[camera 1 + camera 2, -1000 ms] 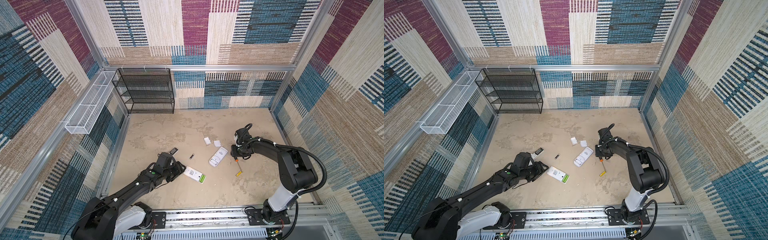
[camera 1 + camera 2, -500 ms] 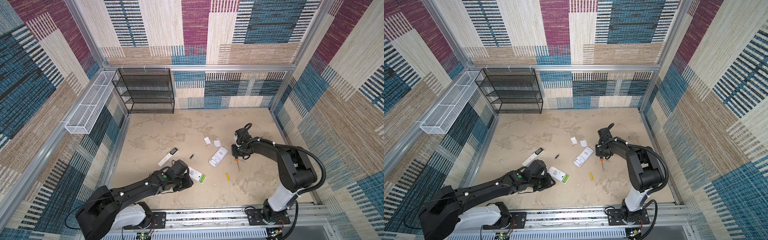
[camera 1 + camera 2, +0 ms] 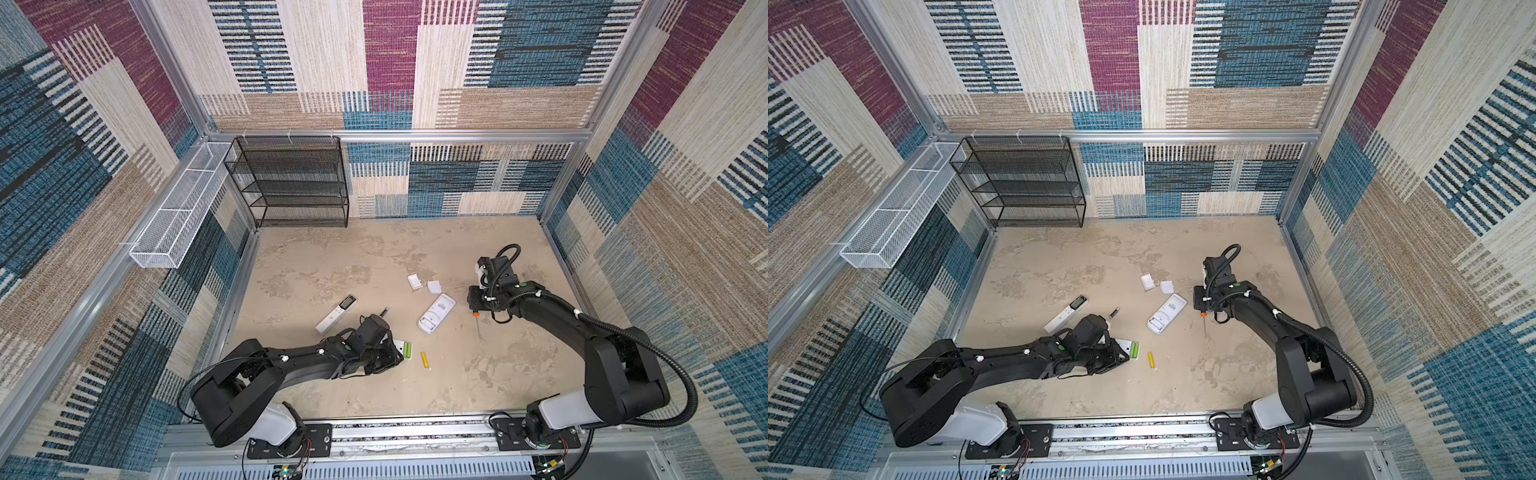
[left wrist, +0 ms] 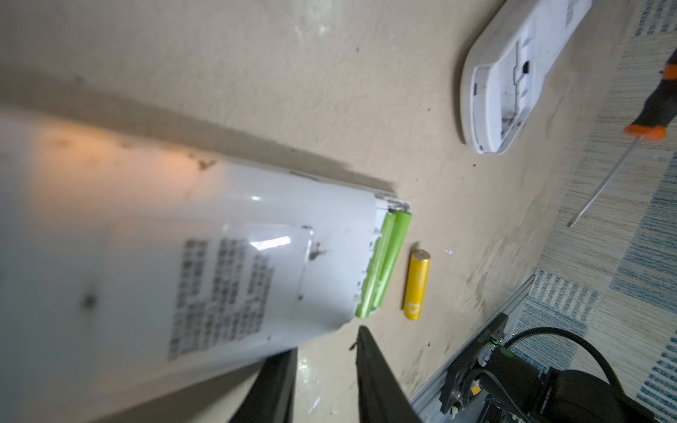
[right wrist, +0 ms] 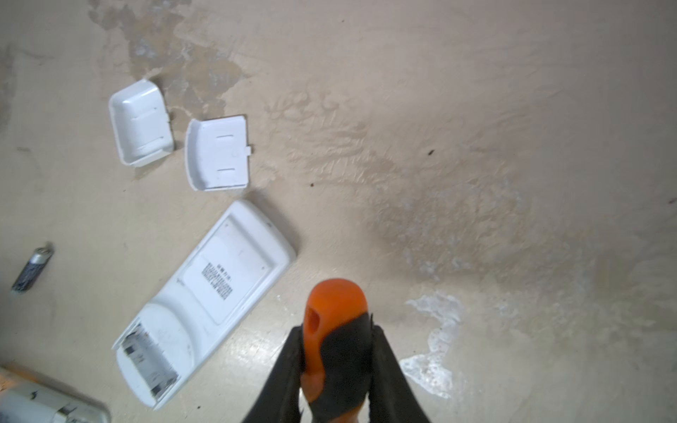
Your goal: Unload the batteries from the remote control
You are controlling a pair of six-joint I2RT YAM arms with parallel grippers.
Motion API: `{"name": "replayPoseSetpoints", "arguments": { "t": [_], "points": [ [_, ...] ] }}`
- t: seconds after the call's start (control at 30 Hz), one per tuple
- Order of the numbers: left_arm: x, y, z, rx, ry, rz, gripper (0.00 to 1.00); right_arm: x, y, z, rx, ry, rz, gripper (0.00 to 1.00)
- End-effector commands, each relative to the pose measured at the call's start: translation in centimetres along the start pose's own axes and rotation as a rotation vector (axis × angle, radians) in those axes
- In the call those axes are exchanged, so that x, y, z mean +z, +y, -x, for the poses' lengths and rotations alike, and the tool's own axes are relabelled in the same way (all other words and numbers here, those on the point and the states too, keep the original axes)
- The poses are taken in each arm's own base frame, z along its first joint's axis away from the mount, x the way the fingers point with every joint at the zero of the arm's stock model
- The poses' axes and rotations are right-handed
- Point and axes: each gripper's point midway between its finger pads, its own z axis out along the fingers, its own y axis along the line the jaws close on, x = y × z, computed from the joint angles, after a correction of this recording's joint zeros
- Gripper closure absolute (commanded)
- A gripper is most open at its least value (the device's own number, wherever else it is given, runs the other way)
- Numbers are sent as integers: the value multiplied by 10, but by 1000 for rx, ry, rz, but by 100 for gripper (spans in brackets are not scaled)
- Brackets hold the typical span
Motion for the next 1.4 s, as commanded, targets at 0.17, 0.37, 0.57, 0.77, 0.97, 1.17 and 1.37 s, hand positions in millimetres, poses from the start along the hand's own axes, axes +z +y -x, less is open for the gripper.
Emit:
{"name": "replayPoseSetpoints", "arguments": {
  "t": [0.17, 0.37, 0.57, 0.77, 0.97, 1.17, 1.37],
  "points": [
    [-1, 4, 5, 0, -17, 42, 68, -19, 45, -24, 17, -7, 160, 100],
    [-20, 24, -22, 21, 20, 95, 68, -20, 62, -32, 14, -2, 219, 100],
    [-38, 41, -37, 19, -8, 99, 70, -28, 69, -22, 3, -32, 246, 100],
    [-65, -25, -14, 216, -109, -47, 71, -60, 92, 1, 52, -153, 377, 100],
    [-96, -114, 15, 458, -248, -181, 65, -93, 112, 27, 143, -248, 506, 100],
    [-95, -185, 20, 590, -288, -318, 57, -119, 122, 43, 168, -303, 575, 100],
    [-77, -210, 16, 615, -247, -409, 56, -137, 139, 48, 140, -329, 696, 100]
  ]
}}
